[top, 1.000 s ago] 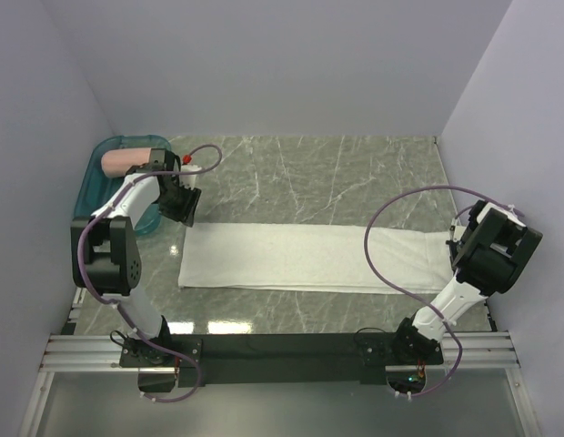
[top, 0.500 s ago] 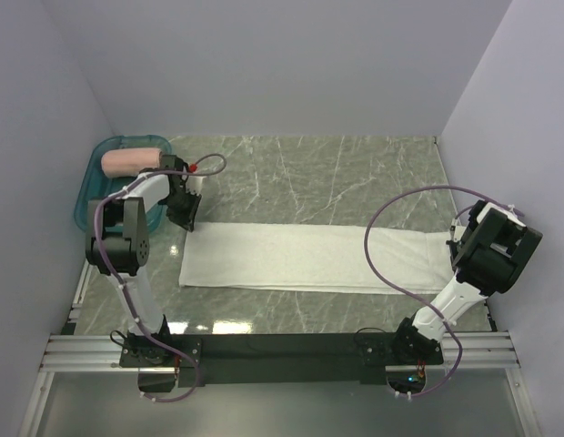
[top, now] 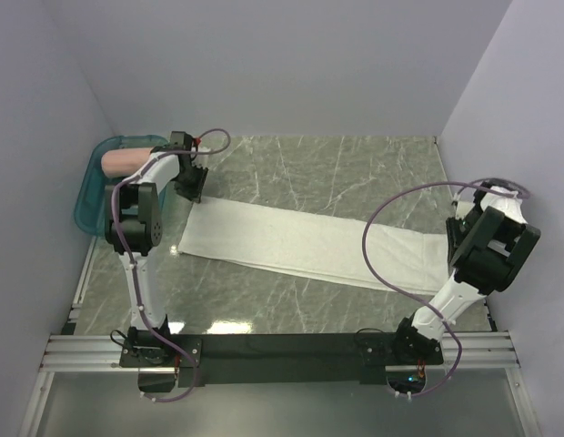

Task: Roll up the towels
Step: Fold the towel

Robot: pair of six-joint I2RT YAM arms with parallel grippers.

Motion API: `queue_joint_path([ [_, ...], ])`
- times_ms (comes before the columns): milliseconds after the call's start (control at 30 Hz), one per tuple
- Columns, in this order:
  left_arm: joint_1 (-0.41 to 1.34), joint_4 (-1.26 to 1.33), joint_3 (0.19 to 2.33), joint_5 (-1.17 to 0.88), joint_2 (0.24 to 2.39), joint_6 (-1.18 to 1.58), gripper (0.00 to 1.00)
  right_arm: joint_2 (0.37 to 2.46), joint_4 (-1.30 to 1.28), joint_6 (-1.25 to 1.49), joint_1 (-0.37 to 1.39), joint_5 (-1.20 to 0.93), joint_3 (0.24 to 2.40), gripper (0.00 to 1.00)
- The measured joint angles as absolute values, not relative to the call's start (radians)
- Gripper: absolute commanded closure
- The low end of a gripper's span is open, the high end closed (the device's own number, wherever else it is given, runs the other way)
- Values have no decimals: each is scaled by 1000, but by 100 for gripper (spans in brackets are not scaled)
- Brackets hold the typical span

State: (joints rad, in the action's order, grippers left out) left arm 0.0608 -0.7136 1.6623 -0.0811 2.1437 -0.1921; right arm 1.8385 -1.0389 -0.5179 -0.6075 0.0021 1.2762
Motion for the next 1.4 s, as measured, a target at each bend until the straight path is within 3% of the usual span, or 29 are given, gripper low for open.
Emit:
queue_joint_path([
  [100,59,-718,1709,-95,2159,-174,52,1829,-1044,-498,-604,-41,1368,55],
  [267,58,-724,1703,-141,2100,-159,45,1814,-1039,-438,-604,-76,1393,54],
  [633,57,-754,1593,-231,1877,-156,40,1851,-951,-321,-603,-81,1248,54],
  [1000,57,-776,1537,-239,1862,-159,39,1874,-896,-281,-583,-35,1197,56],
  [1200,57,-776,1537,-239,1855,-159,39,1890,-909,-271,-580,7,1216,37],
  [1300,57,-776,1535,-239,1841,-159,39,1889,-909,-275,-580,16,1217,37],
  [1400,57,-775,1529,-239,1821,-159,39,1888,-912,-281,-580,9,1219,45],
])
